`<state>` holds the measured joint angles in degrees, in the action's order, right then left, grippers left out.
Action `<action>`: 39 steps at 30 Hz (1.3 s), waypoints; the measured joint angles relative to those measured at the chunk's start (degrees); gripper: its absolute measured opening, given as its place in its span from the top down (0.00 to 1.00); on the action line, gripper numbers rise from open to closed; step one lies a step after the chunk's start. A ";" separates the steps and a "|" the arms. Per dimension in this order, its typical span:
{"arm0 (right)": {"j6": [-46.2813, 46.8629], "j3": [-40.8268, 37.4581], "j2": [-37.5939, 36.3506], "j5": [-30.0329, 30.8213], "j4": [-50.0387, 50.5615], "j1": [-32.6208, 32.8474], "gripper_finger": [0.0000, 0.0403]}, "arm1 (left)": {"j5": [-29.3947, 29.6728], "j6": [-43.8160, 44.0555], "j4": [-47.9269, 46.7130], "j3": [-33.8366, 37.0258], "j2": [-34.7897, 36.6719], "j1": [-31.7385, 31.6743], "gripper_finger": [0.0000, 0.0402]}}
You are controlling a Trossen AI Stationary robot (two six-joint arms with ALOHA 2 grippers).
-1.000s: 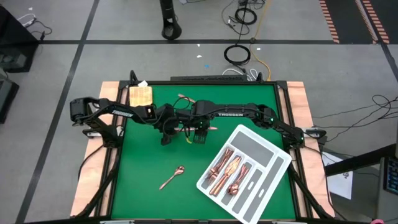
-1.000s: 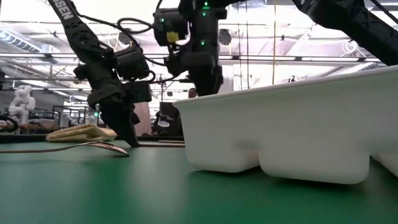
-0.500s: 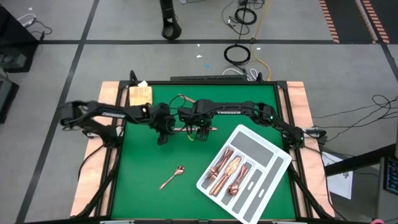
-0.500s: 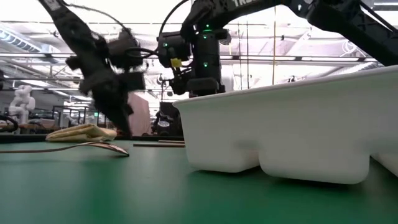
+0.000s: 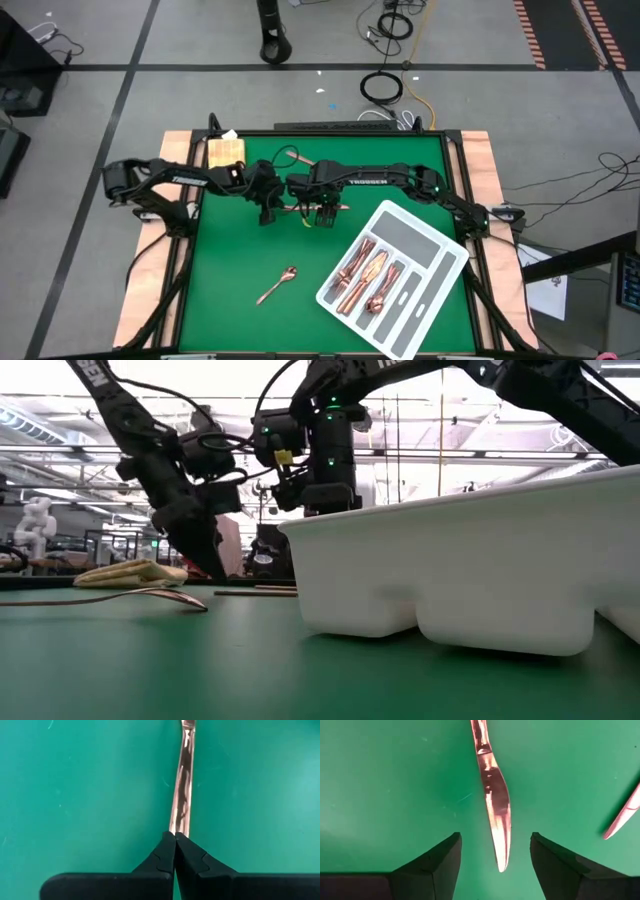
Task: Sort silverware
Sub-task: Put the bronze knife into the silverware tray
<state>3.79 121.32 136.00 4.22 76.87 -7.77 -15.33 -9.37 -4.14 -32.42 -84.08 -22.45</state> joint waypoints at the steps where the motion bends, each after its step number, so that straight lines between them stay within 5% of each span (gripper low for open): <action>1: -0.02 0.00 0.00 0.08 0.01 0.00 0.45 | -0.02 -0.02 0.74 0.00 -0.58 -0.03 0.98; 20: -4.82 0.00 0.00 0.15 -0.67 -2.12 0.45 | -1.41 -0.87 2.38 -0.31 -5.43 -0.07 0.98; 39: -17.07 -4.22 0.52 -8.05 -6.14 -3.75 0.45 | 0.07 -2.03 1.85 -0.24 -5.47 -0.07 0.98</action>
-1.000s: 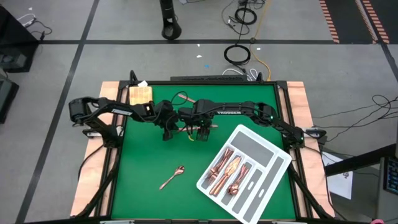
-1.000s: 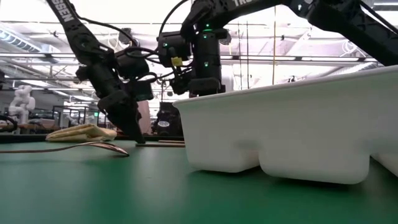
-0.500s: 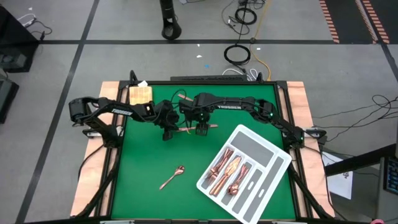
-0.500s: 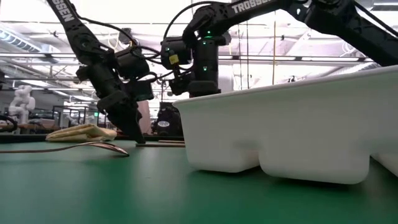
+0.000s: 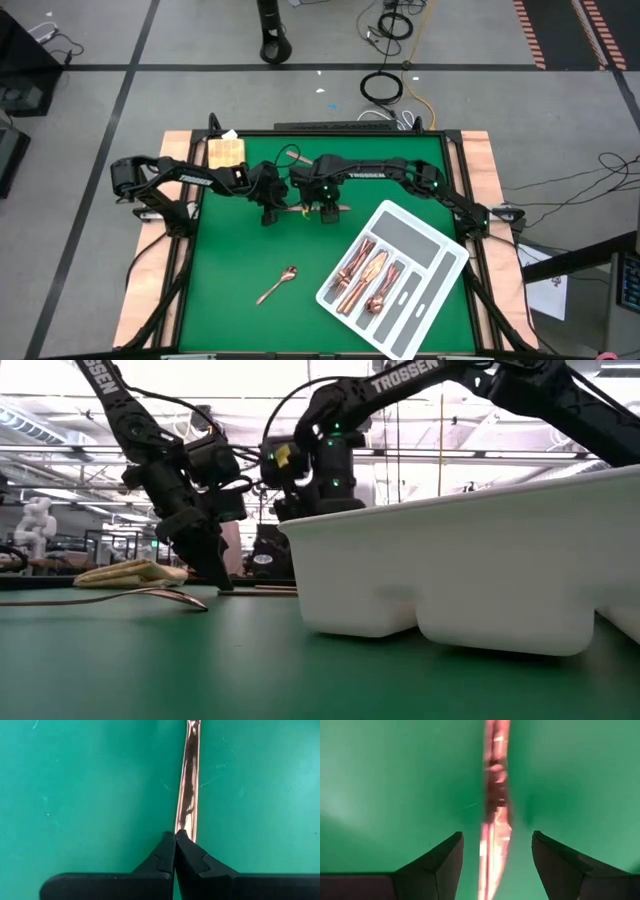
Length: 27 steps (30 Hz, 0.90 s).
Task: Sort silverware
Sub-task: Put the bronze knife into the silverware tray
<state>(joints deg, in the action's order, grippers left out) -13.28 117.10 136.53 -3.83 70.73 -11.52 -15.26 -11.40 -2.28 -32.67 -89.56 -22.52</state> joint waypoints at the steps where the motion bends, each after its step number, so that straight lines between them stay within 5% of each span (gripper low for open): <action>1: 0.19 -1.18 0.00 -0.62 -0.45 0.17 0.45 | 0.21 -0.04 0.00 0.00 0.00 0.00 0.98; 10: 4.46 -10.88 -0.89 -0.41 -7.04 0.77 0.48 | 0.75 -0.56 0.02 0.04 -0.07 0.00 0.98; 19: 6.64 -11.89 -0.96 1.31 -7.91 0.71 0.93 | 0.78 -1.01 0.07 0.07 -0.09 -0.02 0.98; 27: 7.19 -11.50 -0.96 2.93 -7.36 2.08 0.98 | 0.80 -0.02 0.09 0.07 -0.09 -0.04 0.98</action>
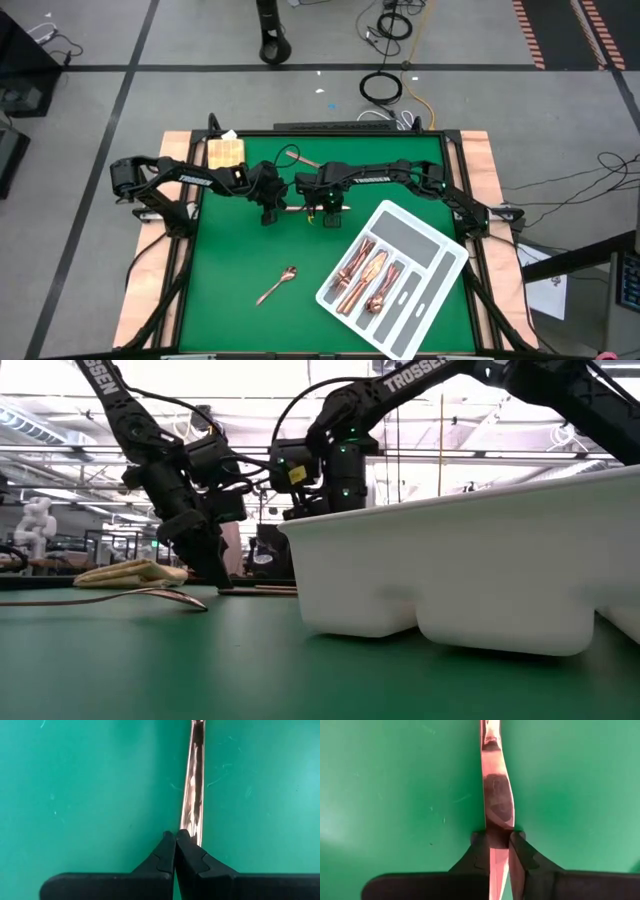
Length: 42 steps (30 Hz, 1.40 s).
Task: Sort silverware
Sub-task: Put the bronze knife into the silverware tray
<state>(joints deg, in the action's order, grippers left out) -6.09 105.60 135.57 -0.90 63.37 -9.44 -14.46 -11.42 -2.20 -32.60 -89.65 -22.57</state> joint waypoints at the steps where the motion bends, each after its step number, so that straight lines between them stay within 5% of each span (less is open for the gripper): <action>1: 0.14 0.30 0.06 0.34 0.34 0.23 0.99 | 0.00 0.85 -0.02 0.00 0.31 -0.04 0.98; 19: 3.04 9.90 1.27 -1.21 8.12 0.60 0.99 | 3.62 3.17 -15.38 -4.81 16.28 -0.29 0.98; 33: 5.20 18.80 1.07 2.46 14.01 0.86 0.99 | 4.87 3.61 -17.77 -4.83 18.47 -0.31 0.98; 38: 5.23 18.80 1.04 1.04 14.49 -0.45 0.89 | -3.80 3.49 -13.50 -3.80 18.47 -0.21 0.98; 42: 5.34 18.80 1.01 1.06 15.01 -1.16 0.77 | -3.18 2.20 -12.83 -3.39 16.61 0.20 0.99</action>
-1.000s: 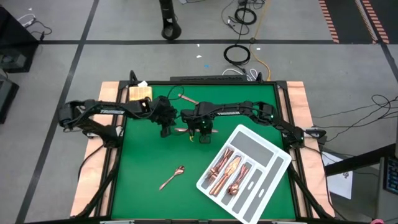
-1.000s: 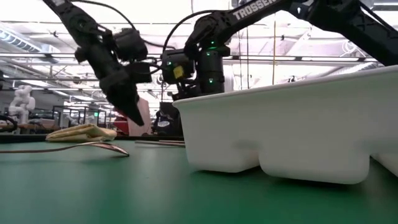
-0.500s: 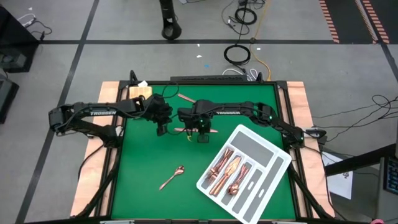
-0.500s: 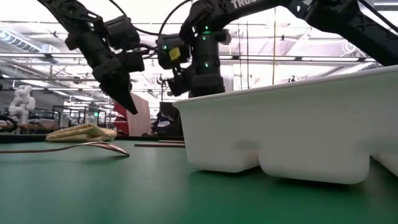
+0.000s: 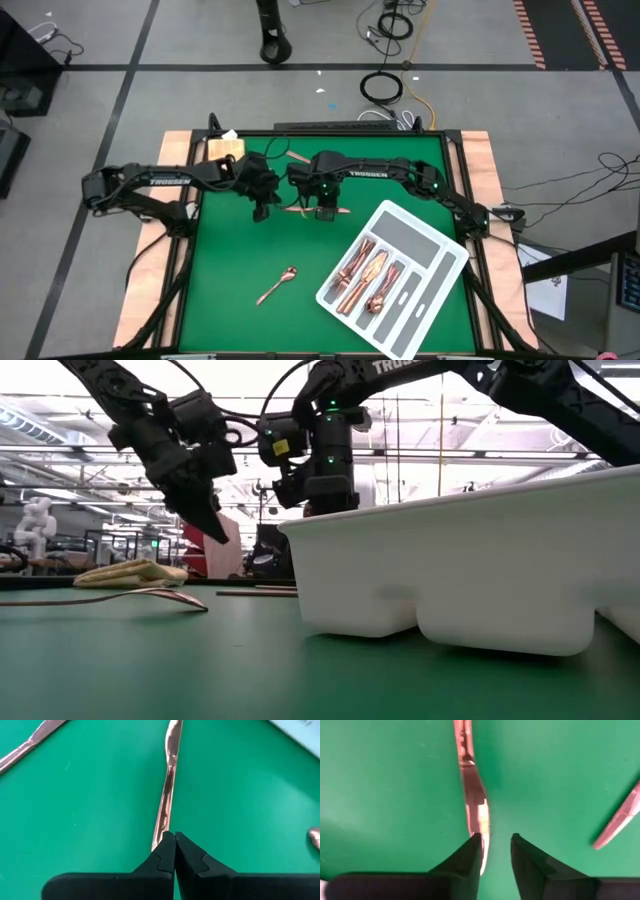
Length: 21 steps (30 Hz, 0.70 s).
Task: Sort silverware
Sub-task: Put the bronze knife into the silverware tray
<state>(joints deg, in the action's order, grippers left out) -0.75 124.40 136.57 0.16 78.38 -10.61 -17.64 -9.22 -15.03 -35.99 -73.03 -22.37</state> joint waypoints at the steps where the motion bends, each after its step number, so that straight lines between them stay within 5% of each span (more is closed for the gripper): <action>1: 0.08 0.00 0.00 0.18 0.32 -0.18 0.75 | 0.10 -0.35 0.37 0.00 -0.66 -0.02 0.99; 21: -1.61 0.04 -0.07 0.35 2.61 -0.27 0.71 | 0.16 -2.16 8.63 0.00 -14.51 1.73 1.00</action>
<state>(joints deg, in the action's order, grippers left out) -2.36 124.44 136.51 0.51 80.99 -10.87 -17.48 -11.38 -6.40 -35.99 -87.54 -20.64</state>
